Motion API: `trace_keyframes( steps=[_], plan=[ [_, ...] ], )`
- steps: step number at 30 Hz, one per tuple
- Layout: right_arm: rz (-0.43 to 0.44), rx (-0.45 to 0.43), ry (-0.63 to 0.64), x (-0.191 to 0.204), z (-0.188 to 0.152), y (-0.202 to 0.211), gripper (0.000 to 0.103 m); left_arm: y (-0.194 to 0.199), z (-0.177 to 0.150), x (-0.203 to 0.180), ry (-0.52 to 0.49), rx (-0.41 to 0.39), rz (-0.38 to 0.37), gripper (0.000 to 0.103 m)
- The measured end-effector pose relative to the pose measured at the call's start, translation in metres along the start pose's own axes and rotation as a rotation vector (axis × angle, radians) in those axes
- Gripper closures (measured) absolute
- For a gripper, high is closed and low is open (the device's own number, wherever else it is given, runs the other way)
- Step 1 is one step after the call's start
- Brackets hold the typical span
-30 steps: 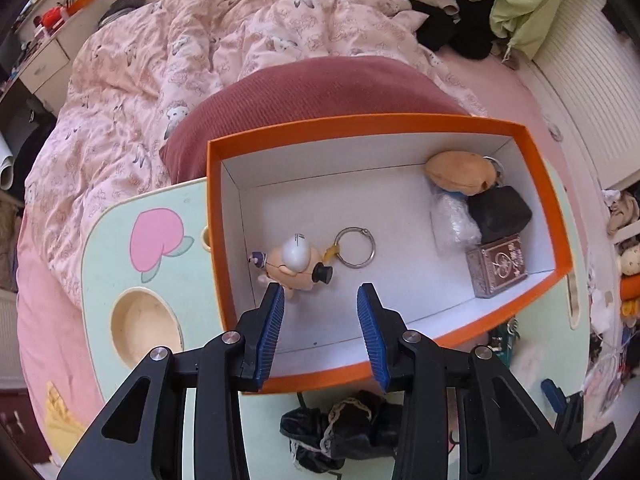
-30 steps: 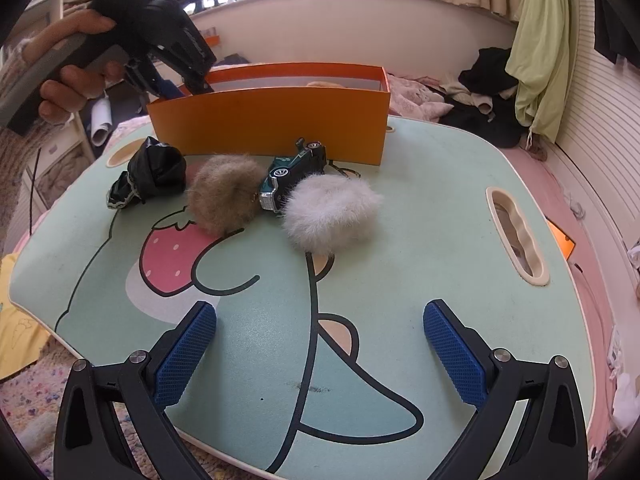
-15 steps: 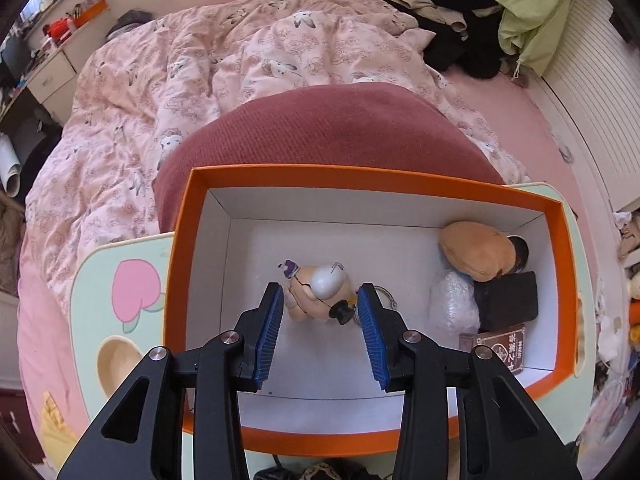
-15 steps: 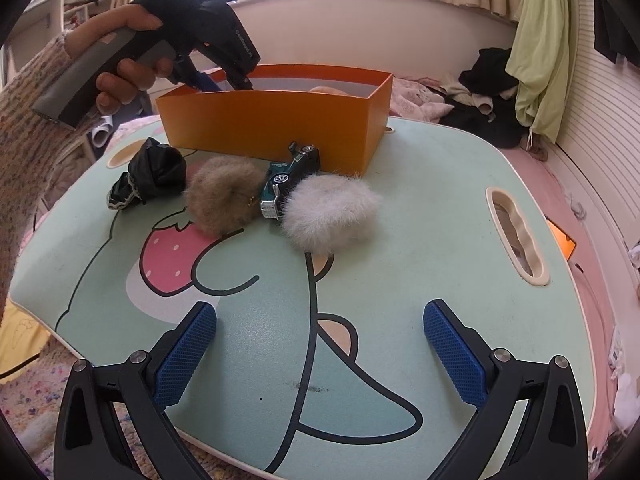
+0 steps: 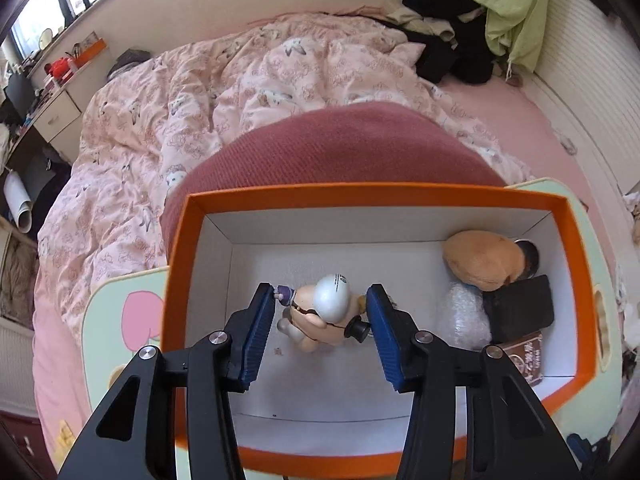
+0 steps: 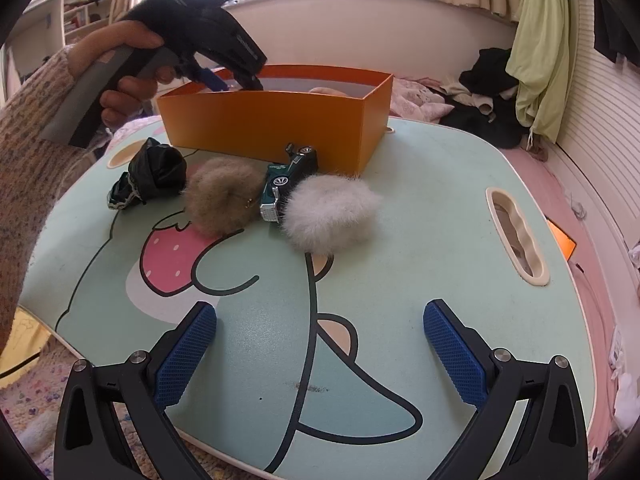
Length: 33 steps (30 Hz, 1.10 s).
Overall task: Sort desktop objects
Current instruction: 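Lift the figurine out and set it beside the black cloth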
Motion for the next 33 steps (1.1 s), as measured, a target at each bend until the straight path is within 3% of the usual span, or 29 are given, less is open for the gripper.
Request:
trace_keyframes(
  steps=[6, 10, 17, 22, 24, 25, 28, 33],
  plan=[
    [-0.001, 0.0, 0.0, 0.003, -0.001, 0.001, 0.0, 0.074, -0.036, -0.007, -0.056, -0.12, -0.147, 0.054],
    [0.0, 0.0, -0.001, 0.003, -0.001, 0.001, 0.0, 0.081, -0.072, -0.011, -0.083, -0.089, -0.213, 0.054],
    [0.001, -0.001, 0.0, 0.002, -0.002, 0.001, 0.0, 0.037, -0.101, -0.017, -0.12, -0.034, -0.169, 0.054],
    [0.001, -0.001, 0.0, 0.002, -0.003, 0.001, 0.0, 0.048, -0.106, -0.009, -0.106, -0.139, -0.071, 0.052],
    [0.0, -0.001, 0.0, 0.002, -0.003, 0.001, 0.0, 0.063, -0.111, -0.001, -0.087, -0.192, -0.056, 0.028],
    [0.0, -0.001, 0.0, 0.002, -0.002, 0.001, 0.0, 0.07, -0.115, 0.003, -0.075, -0.214, -0.054, 0.024],
    [0.001, -0.001, 0.0, 0.002, -0.002, 0.001, 0.0, 0.087, -0.135, 0.013, -0.049, -0.261, -0.039, 0.022],
    [0.001, -0.001, 0.001, 0.002, -0.003, 0.001, 0.0, 0.085, -0.174, 0.011, -0.035, -0.254, 0.012, 0.022]
  ],
)
Point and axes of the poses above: each gripper's, at about its wrist camera, not at the fingertips, and y roughly against the way its jaws point, x to its left, z to its top, the point moved 3 cm from there along -y, roughly the way its jaws point, and after that the axes turned 1 degree about x, right-handed, at the moved point
